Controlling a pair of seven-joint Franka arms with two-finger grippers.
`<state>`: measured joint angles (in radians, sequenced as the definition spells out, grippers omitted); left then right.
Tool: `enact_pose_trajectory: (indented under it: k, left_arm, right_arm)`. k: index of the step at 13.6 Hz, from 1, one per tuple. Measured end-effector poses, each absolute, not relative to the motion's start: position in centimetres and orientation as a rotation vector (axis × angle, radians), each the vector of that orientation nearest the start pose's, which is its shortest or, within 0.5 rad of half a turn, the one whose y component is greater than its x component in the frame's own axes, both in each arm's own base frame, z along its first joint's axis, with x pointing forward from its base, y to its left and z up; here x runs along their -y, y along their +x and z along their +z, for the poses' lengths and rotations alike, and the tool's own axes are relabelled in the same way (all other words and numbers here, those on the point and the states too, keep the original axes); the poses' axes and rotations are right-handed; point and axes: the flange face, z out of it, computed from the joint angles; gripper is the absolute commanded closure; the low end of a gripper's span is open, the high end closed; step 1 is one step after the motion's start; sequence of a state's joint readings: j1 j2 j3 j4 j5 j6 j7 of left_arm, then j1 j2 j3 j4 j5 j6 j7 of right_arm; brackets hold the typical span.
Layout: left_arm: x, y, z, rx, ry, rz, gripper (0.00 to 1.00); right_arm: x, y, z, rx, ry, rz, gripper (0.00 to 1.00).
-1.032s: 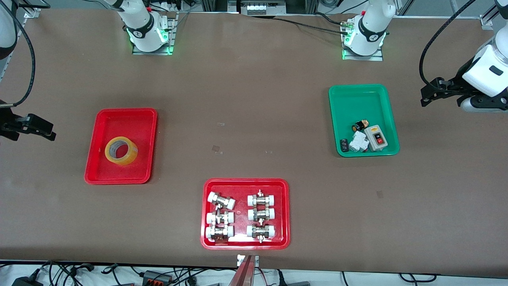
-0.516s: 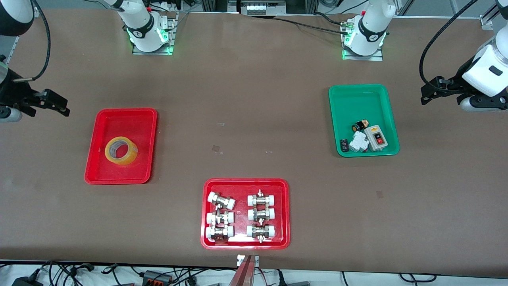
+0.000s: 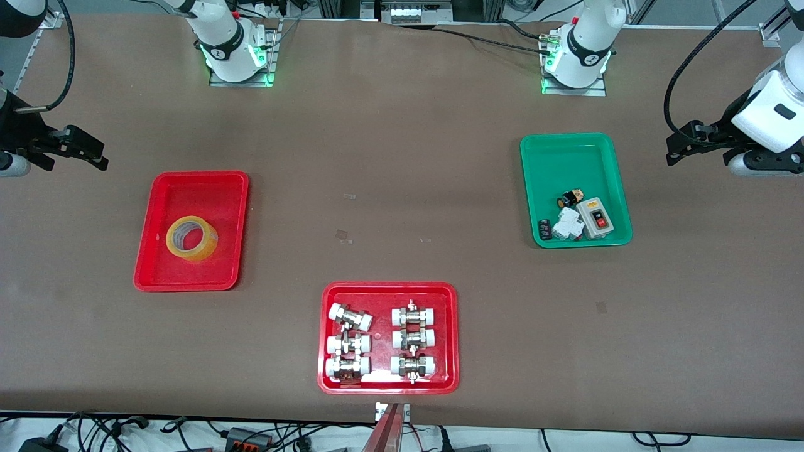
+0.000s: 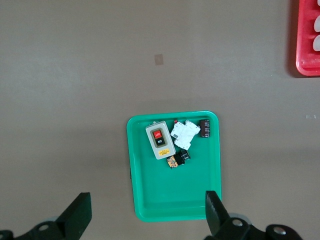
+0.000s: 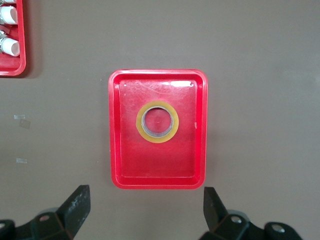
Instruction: Left arm passes tape to right arm into tray
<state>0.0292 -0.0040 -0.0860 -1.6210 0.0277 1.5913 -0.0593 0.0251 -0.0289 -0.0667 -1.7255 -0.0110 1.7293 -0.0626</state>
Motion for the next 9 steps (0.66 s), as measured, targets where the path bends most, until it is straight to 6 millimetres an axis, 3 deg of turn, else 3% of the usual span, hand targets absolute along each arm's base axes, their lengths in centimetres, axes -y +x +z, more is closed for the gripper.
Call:
enact_pose_trajectory:
  k: [9]
  left_arm:
    - [2.57, 55.28, 60.44, 0.01, -3.112, 0.044, 0.0]
  right_arm:
    - [2.25, 55.5, 58.01, 0.041, -3.151, -0.04, 0.0]
